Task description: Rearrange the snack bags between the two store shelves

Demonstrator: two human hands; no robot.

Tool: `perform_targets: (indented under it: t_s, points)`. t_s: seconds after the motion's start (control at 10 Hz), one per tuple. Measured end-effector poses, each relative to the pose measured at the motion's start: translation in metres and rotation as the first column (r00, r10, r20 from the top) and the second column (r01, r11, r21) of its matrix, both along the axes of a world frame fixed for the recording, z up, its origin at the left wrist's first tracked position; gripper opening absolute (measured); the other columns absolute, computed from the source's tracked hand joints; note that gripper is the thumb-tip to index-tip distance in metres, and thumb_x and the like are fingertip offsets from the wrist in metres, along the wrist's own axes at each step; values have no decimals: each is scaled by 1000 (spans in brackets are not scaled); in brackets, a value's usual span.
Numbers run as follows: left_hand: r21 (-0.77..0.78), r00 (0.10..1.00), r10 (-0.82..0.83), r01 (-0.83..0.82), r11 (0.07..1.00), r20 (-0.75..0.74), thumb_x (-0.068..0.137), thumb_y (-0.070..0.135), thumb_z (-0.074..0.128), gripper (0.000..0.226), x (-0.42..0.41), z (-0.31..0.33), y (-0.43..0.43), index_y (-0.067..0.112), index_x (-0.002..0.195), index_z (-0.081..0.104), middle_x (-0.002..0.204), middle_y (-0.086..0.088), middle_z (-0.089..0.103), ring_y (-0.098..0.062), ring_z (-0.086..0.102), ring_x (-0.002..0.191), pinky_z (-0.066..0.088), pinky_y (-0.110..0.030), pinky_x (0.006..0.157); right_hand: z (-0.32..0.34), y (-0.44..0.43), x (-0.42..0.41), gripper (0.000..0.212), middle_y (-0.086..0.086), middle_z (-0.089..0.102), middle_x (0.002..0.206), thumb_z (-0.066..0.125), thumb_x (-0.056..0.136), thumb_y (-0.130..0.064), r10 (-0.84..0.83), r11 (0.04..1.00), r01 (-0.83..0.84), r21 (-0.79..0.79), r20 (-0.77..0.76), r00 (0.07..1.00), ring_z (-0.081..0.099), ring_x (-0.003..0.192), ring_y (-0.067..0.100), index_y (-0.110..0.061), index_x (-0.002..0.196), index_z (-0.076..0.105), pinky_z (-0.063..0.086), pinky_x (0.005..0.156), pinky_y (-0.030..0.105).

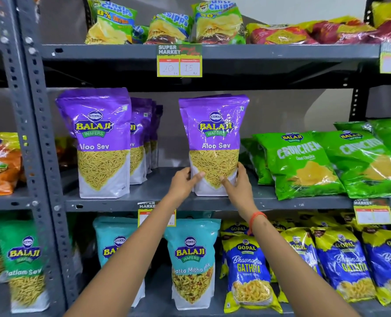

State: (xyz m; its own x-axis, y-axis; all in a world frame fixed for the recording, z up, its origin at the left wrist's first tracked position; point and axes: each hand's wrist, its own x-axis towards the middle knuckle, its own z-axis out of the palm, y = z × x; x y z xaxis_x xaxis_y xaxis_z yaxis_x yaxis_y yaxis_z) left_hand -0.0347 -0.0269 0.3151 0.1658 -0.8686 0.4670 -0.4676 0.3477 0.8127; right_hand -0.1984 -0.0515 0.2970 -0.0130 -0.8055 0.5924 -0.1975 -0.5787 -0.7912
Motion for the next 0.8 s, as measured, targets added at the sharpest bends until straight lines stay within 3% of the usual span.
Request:
perform_targets:
  t_s: [0.3,0.6,0.7,0.8]
  points:
    - [12,1000,21,-21,1000,-14,86,40,65,41,-3,0,0,6,109,65,113,-18,71,-31,66,106,51,-53,94,0,-2,-6,63,15,48,139,63,84,-14,7,1000,-8,-13,-29,1000,45,128,30,-11,139,32,39,107,44]
    - [36,997,-5,8,999,-75,82,41,69,45,-3,-3,-8,9,113,64,118,-14,70,-29,65,109,50,-55,98,-4,-9,-10,66,15,50,137,64,79,-22,14,1000,-14,6,-19,1000,48,125,28,-13,137,33,40,106,52]
    - [34,996,-23,26,999,-84,82,42,68,46,-4,-2,-6,10,114,63,119,-13,70,-29,64,110,50,-55,99,-3,-8,-12,64,15,50,137,65,82,-16,46,999,-46,-5,-27,999,48,126,28,-12,137,33,40,107,50]
    - [27,1000,-7,8,1000,-30,80,55,63,65,-6,0,-4,12,127,53,132,-12,62,-30,58,121,46,-52,104,3,-8,-13,64,15,50,136,67,82,-19,42,999,-43,14,56,998,47,127,28,-10,137,35,40,105,41]
